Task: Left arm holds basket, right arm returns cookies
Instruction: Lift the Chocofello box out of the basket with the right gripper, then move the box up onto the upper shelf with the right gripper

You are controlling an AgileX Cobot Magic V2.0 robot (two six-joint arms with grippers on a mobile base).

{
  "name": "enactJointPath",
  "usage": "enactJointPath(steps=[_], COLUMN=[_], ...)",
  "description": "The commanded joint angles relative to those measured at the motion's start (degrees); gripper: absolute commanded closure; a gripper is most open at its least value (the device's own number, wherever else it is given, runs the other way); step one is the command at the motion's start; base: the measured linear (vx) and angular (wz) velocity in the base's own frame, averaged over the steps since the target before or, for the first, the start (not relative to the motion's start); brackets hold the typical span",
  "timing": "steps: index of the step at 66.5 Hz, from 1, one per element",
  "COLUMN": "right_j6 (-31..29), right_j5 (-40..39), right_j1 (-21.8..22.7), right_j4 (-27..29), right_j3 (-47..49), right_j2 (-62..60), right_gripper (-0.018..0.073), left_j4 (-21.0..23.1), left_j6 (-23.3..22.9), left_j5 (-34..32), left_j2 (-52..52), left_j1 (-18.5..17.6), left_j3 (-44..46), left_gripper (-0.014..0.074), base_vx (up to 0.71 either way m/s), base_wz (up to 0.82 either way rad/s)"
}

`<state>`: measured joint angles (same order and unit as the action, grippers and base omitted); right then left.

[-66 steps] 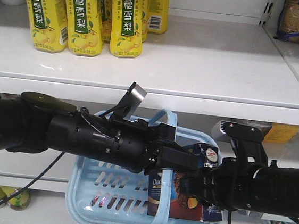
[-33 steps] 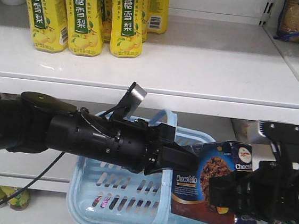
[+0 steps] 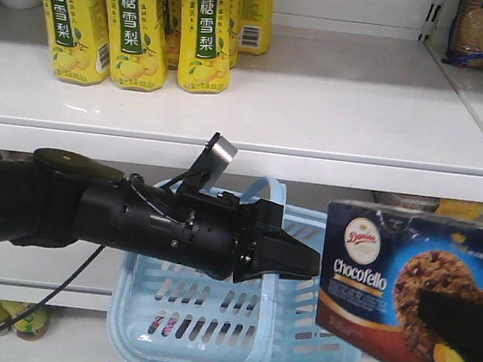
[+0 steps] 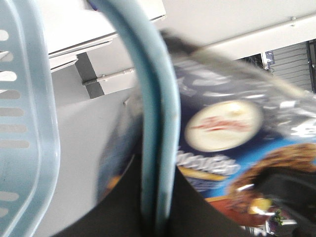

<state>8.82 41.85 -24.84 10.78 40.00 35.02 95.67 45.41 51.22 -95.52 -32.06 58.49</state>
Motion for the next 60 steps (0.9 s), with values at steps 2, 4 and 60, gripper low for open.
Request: enactJointPath(steps=[2,4,60], right_j6=[1.68,2.19,39.69], right_j5=[-5.16,-5.16,-17.27], right_j1=[0.26,0.26,5.27], right_j4=[-4.55,-6.03,-50.66], right_j3=[6.37,7.71,28.92], right_j2=[-1.51,-1.42,34.79], right_gripper=[0.0392,0.0392,0.0392], left_j4=[6.29,6.29,6.29], left_j6=[-0.08,-0.08,-0.08], left_j5=[-1.22,-1.22,-1.22], left_j2=[2.2,2.2,2.2], left_j1=[0.56,0.56,0.56], left_j3=[1.65,1.65,1.65], left_gripper=[0.0599,0.0599,0.0599], base_vx=[0.0,0.0,0.0], base_wz=[0.0,0.0,0.0])
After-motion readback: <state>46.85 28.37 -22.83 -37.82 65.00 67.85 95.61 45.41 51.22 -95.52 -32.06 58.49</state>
